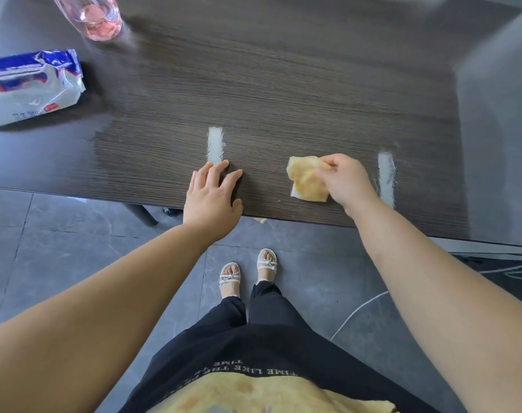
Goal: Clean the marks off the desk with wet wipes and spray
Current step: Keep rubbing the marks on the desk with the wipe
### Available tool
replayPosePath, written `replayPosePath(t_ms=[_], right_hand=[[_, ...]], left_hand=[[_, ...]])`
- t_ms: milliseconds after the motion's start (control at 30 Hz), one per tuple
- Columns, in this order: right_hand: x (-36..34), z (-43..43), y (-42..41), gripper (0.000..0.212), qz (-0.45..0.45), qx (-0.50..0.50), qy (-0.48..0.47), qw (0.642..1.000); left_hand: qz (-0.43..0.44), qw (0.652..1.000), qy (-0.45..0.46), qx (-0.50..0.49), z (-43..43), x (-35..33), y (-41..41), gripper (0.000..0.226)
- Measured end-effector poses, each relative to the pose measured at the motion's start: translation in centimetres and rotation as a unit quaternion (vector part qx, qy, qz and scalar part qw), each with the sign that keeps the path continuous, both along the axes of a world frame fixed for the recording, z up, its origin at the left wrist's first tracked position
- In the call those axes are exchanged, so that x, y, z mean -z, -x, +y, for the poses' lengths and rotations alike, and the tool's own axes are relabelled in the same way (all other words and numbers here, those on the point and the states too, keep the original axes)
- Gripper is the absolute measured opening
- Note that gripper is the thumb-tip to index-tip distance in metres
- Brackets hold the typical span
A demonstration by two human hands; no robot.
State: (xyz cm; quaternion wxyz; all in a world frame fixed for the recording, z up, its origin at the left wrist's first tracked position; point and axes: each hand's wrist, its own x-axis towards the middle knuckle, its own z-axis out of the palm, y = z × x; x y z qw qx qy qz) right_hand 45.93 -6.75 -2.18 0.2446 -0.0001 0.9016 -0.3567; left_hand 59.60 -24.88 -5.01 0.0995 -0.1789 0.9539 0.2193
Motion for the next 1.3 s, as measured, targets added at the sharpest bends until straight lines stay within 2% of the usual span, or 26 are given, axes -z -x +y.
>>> replayPosePath(t_ms=[133, 200, 333, 433, 500, 567, 667, 767, 833, 900, 933, 967, 1033, 1100, 1167, 1233, 1267, 1300], right_hand=[[0.4, -0.5, 0.9, 0.025, 0.1, -0.042, -0.099, 0.989], [0.7, -0.8, 0.6, 0.027, 0.174, -0.066, -0.116, 0.976], [2.0, -0.7, -2.0, 0.03, 0.24, -0.215, -0.108, 0.94], [3.3, 0.4, -4.7, 0.052, 0.208, -0.336, -0.165, 0.904], [4.0, 1.0, -5.3, 0.066, 0.18, -0.375, -0.203, 0.886], [4.1, 0.9, -4.4, 0.07, 0.177, -0.374, -0.219, 0.883], [4.0, -0.9, -2.4, 0.07, 0.148, -0.316, -0.248, 0.904], [4.1, -5.1, -3.2, 0.071, 0.154, -0.316, -0.26, 0.9], [4.1, -7.9, -6.1, 0.072, 0.177, -0.418, -0.209, 0.867], [4.2, -8.6, -8.5, 0.074, 0.192, -0.55, -0.172, 0.794], [4.1, -8.4, -8.5, 0.075, 0.205, -0.586, -0.165, 0.766], [4.2, -7.9, -7.5, 0.076, 0.219, -0.589, -0.158, 0.762], [4.3, -8.4, -3.9, 0.073, 0.227, -0.531, -0.177, 0.797], [4.0, -10.6, -0.2, 0.067, 0.183, -0.437, -0.232, 0.849], [3.9, -13.9, 0.4, 0.067, 0.178, -0.384, -0.254, 0.87], [4.1, -16.7, -2.6, 0.069, 0.2, -0.45, -0.224, 0.841], [4.3, -17.3, -5.0, 0.07, 0.207, -0.525, -0.196, 0.802], [4.3, -17.3, -7.3, 0.072, 0.214, -0.605, -0.167, 0.748]], left_hand=[[-0.001, 1.0, 0.002, -0.002, 0.1, 0.0, 0.0, 0.054], [-0.002, 1.0, 0.0, -0.002, 0.1, -0.1, 0.0, 0.054], [-0.006, 1.0, -0.009, -0.005, 0.0, -0.3, 0.2, 0.054], [-0.012, 1.0, -0.016, -0.003, -0.1, -0.5, 0.3, 0.052], [-0.012, 1.0, -0.023, -0.003, -0.2, -0.6, 0.4, 0.05], [-0.011, 0.999, -0.029, -0.01, -0.6, -0.7, 0.3, 0.047], [-0.003, 0.999, -0.007, -0.039, -1.8, -0.9, -0.3, 0.045], [0.002, 0.993, 0.02, -0.117, -4.2, -1.1, -1.4, 0.044], [-0.01, 0.986, 0.037, -0.162, -6.1, -1.2, -2.3, 0.046], [-0.021, 0.981, 0.046, -0.185, -7.8, -1.3, -3.3, 0.047], [-0.027, 0.979, 0.048, -0.194, -8.7, -1.4, -3.8, 0.047], [-0.032, 0.978, 0.049, -0.2, -9.3, -1.4, -4.3, 0.048], [-0.035, 0.976, 0.049, -0.211, -10.4, -1.4, -5.2, 0.048], [-0.032, 0.976, 0.037, -0.214, -10.9, -1.4, -5.8, 0.049], [-0.03, 0.976, 0.016, -0.216, -11.3, -1.6, -5.9, 0.05], [-0.028, 0.972, -0.004, -0.231, -11.8, -1.9, -5.9, 0.05], [-0.022, 0.97, -0.011, -0.24, -12.1, -1.9, -5.9, 0.05], [-0.017, 0.969, -0.014, -0.246, -12.2, -2.0, -6.0, 0.051]])
